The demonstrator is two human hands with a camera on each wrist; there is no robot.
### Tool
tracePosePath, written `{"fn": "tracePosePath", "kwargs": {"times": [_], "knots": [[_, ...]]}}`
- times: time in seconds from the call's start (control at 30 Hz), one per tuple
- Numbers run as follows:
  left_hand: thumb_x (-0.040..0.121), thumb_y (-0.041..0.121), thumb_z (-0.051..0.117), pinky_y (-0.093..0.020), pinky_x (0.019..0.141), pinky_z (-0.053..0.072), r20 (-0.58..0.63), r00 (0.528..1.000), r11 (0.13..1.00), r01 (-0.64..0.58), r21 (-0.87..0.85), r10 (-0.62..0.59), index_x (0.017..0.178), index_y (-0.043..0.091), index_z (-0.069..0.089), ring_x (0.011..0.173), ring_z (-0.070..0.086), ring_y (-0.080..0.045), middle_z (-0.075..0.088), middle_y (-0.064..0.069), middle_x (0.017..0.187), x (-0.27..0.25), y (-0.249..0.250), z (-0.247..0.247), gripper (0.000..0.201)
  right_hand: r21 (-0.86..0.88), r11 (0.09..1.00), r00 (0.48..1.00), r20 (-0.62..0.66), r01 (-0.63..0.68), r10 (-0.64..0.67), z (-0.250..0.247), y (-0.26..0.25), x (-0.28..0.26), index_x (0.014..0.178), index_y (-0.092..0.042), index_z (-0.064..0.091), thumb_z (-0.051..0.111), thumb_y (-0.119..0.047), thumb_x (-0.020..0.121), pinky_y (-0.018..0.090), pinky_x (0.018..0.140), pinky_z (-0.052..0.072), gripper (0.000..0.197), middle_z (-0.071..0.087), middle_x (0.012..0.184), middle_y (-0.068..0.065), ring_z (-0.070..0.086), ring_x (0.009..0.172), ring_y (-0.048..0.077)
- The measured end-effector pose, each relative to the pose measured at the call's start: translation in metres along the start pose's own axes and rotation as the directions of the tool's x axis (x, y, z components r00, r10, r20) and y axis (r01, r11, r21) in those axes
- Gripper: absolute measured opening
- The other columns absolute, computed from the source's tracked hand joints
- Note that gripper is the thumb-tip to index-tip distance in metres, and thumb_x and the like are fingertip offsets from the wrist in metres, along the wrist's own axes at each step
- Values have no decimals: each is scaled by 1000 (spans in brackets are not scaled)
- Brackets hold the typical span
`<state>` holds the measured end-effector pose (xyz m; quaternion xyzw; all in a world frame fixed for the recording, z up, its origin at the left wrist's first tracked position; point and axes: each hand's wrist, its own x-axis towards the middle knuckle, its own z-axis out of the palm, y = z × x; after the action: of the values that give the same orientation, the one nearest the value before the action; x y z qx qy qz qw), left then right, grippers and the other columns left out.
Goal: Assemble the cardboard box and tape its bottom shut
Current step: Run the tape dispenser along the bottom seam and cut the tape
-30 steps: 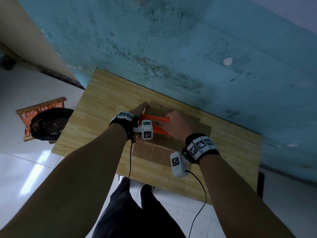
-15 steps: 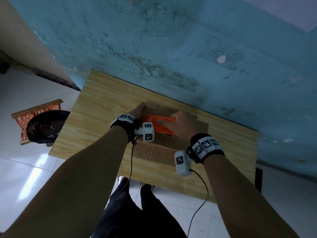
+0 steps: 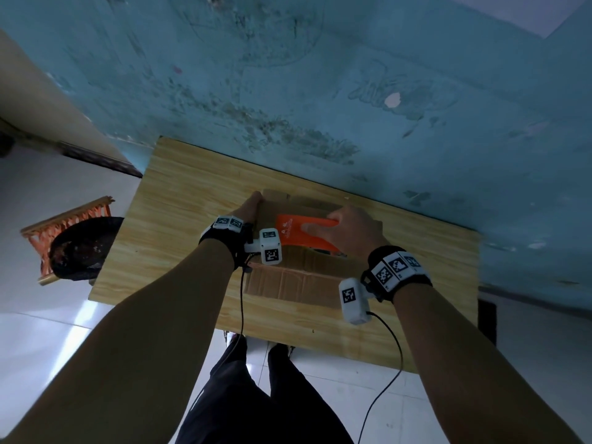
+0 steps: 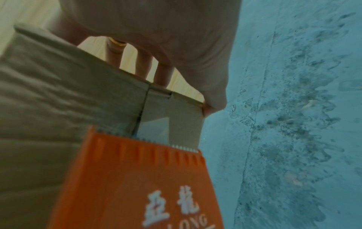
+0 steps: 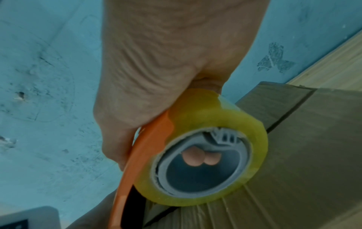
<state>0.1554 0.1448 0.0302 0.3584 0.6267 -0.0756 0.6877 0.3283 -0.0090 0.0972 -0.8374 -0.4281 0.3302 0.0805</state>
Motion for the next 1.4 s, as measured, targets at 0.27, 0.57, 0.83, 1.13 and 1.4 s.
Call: {"fn": "tracePosePath", "kwargs": {"times": [0.27, 0.57, 0.83, 1.13, 1.4], "knots": [[91, 63, 52, -41, 72, 45, -10, 1000, 1000, -20, -10, 20, 91, 15, 55, 74, 55, -26, 59, -8, 85, 7, 1, 5, 48, 109, 993, 999, 22, -33, 31, -16, 30, -3, 86, -18, 78, 75, -71, 85, 24, 55, 58, 53, 78, 70, 0, 77, 56, 16], [92, 62, 49, -35, 65, 42, -24, 998, 998, -52, 19, 53, 99, 15, 57, 71, 53, -26, 58, -10, 88, 8, 0, 7, 48, 128, 989, 997, 3, -81, 81, -47, 90, -20, 93, -16, 80, 78, -69, 84, 22, 50, 53, 54, 78, 69, 0, 75, 53, 14], [77, 72, 54, -50, 80, 49, -66, 998, 1000, -3, 1, 3, 101, 15, 58, 79, 61, -31, 64, -11, 95, 17, -5, 9, 62, 143, 987, 995, -54, -74, 83, -50, 104, -26, 85, -21, 77, 78, -71, 82, 19, 47, 49, 50, 75, 64, -2, 68, 44, 5], [63, 90, 63, -46, 70, 56, -222, 975, 998, -45, -40, 35, 113, 8, 66, 78, 69, -35, 69, -18, 92, 10, -6, -3, 96, 236, 969, 990, -100, -76, 102, -35, 92, -25, 91, -14, 78, 78, -66, 85, 15, 43, 46, 52, 74, 65, -2, 67, 42, 3], [82, 37, 72, -52, 102, 46, -400, 493, 614, -420, 668, 773, 137, 6, 52, 131, 48, -36, 55, -19, 139, -6, -11, 21, 66, 229, 969, 984, -123, -98, 129, -26, 77, -20, 101, -13, 80, 76, -71, 84, 29, 57, 66, 61, 79, 79, 3, 78, 61, 16]]}}
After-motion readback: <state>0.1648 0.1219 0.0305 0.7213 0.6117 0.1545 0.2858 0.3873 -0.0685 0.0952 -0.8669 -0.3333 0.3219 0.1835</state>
